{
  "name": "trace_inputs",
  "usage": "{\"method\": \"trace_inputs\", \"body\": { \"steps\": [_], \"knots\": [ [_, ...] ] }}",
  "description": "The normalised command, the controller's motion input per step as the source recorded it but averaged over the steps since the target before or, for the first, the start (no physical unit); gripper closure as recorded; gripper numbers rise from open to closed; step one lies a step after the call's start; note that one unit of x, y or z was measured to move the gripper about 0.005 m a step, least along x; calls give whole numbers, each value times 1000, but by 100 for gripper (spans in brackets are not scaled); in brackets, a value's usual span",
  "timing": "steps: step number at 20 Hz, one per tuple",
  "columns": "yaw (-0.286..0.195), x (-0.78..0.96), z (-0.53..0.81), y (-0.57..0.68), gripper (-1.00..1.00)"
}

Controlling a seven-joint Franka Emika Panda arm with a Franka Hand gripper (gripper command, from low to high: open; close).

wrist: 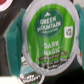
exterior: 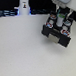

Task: Open the kcup holder, insert the kcup into the holder, and close the kcup holder

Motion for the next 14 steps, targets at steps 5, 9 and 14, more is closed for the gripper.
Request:
{"method": "trace_inputs", "body": {
  "steps": [5, 9, 14],
  "knots": [
    [4, 10, -180, 57, 100],
    [2, -33, -58, 53, 100],
    [7, -12, 6, 64, 100]
  ]
}}
